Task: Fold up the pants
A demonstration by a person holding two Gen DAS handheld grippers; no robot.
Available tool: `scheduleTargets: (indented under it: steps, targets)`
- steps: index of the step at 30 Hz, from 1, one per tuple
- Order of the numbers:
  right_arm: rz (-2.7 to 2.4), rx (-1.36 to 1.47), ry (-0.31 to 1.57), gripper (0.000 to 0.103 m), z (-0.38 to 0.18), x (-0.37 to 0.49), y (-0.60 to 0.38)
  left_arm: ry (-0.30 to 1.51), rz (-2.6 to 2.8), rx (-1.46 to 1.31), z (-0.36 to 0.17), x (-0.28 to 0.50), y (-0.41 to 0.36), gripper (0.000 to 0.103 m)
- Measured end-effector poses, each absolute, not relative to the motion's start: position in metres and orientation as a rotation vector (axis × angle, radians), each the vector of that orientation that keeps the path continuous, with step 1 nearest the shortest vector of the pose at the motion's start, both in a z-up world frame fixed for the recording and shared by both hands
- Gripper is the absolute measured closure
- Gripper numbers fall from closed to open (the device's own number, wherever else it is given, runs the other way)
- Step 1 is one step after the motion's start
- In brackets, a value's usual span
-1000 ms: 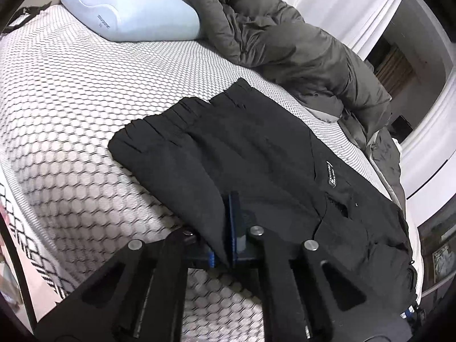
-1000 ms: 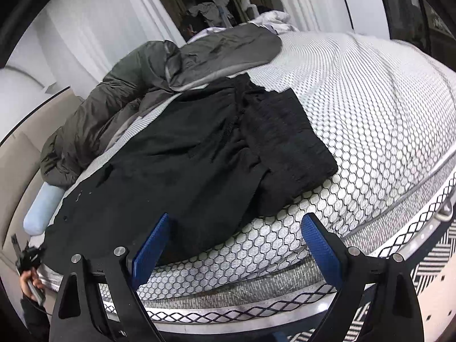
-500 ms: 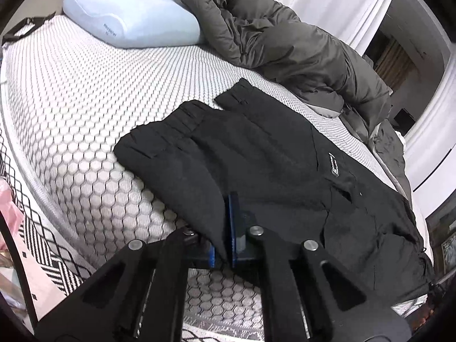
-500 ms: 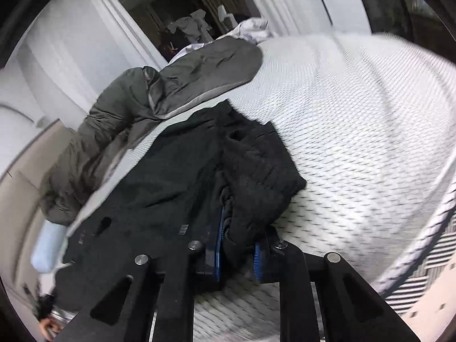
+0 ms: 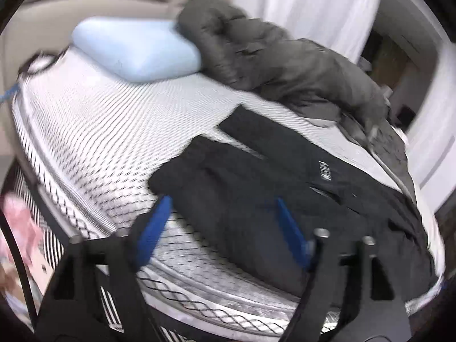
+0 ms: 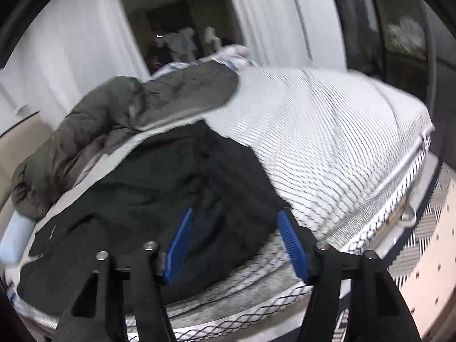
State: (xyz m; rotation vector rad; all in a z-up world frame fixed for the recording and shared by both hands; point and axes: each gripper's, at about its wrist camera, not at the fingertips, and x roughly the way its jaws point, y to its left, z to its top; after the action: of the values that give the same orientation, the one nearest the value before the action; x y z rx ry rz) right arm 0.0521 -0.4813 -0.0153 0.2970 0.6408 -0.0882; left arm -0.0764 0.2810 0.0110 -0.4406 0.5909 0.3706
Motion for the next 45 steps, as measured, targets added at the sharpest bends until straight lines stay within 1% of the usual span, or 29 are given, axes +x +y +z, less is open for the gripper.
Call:
scheduleTargets:
  steps: [2, 3, 4, 5, 6, 12, 14, 16, 18, 20, 25, 28, 30, 32, 34, 36, 39, 40, 41, 42, 43, 45]
  targets:
    - [-0.014, 0.216, 0.62, 0.021, -0.008, 0.049, -0.451, 0.614, 0.312, -0.374, 0.017, -0.064, 0.255, 0.014]
    - [0.03, 0.176, 0.614, 0.016, -0.004, 0.049, -0.434, 0.632, 0.261, -0.334, 0.018, -0.052, 0.234, 0.006]
    - [0.067, 0.146, 0.615, 0.012, -0.003, 0.05, -0.42, 0.639, 0.226, -0.286, 0.016, -0.042, 0.215, 0.001]
    - [0.126, 0.102, 0.627, 0.007, -0.002, 0.054, -0.399, 0.642, 0.177, -0.258, 0.014, -0.032, 0.197, 0.001]
    - [0.186, 0.057, 0.645, 0.005, -0.003, 0.061, -0.376, 0.643, 0.113, -0.223, 0.012, -0.017, 0.17, 0.001]
    - [0.368, -0.136, 0.728, 0.005, -0.034, 0.086, -0.277, 0.72, -0.171, -0.074, -0.026, 0.044, 0.035, 0.001]
    - [0.457, -0.178, 0.756, 0.005, -0.047, 0.093, -0.25, 0.737, -0.208, -0.025, -0.04, 0.057, 0.004, 0.001]
    - [0.489, -0.24, 0.782, 0.005, -0.064, 0.097, -0.24, 0.79, -0.209, 0.039, -0.057, 0.071, -0.018, 0.001]
    - [0.483, -0.322, 0.797, 0.005, -0.079, 0.099, -0.241, 0.832, -0.166, 0.081, -0.069, 0.076, -0.02, 0.001]
    - [0.448, -0.35, 0.771, 0.005, -0.08, 0.099, -0.268, 0.812, -0.184, 0.053, -0.07, 0.073, -0.014, 0.001]
    - [0.053, -0.383, 0.754, 0.005, -0.084, 0.114, -0.391, 0.802, -0.078, 0.078, -0.071, 0.058, 0.043, 0.0]
    - [0.004, -0.255, 0.794, 0.005, -0.085, 0.121, -0.438, 0.804, -0.025, 0.03, -0.07, 0.058, 0.078, 0.0]
    - [-0.016, -0.247, 0.786, 0.005, -0.076, 0.121, -0.436, 0.807, 0.003, 0.008, -0.065, 0.06, 0.098, 0.001]
    - [-0.008, -0.28, 0.75, 0.005, -0.064, 0.107, -0.421, 0.809, -0.01, -0.017, -0.057, 0.056, 0.1, 0.001]
    - [0.066, -0.249, 0.727, 0.005, -0.054, 0.1, -0.41, 0.81, -0.083, -0.03, -0.045, 0.059, 0.084, 0.001]
    - [0.191, -0.198, 0.738, 0.005, -0.044, 0.103, -0.383, 0.801, -0.144, -0.027, -0.032, 0.065, 0.052, 0.001]
    - [0.373, -0.144, 0.77, 0.005, -0.043, 0.123, -0.329, 0.846, -0.224, -0.04, -0.031, 0.098, 0.005, 0.001]
    - [0.411, -0.129, 0.786, 0.006, -0.047, 0.134, -0.313, 0.882, -0.241, -0.033, -0.037, 0.114, -0.011, 0.001]
    - [0.442, -0.131, 0.818, 0.015, -0.054, 0.145, -0.296, 0.913, -0.241, -0.023, -0.043, 0.124, -0.021, 0.001]
    - [0.461, -0.143, 0.848, 0.03, -0.061, 0.152, -0.284, 0.962, -0.233, -0.006, -0.054, 0.136, -0.031, 0.001]
    - [0.463, -0.175, 0.876, 0.034, -0.069, 0.158, -0.273, 0.979, -0.22, 0.014, -0.059, 0.139, -0.036, 0.001]
    - [0.451, -0.266, 0.894, 0.038, -0.085, 0.166, -0.265, 0.973, -0.189, 0.053, -0.066, 0.146, -0.028, 0.001]
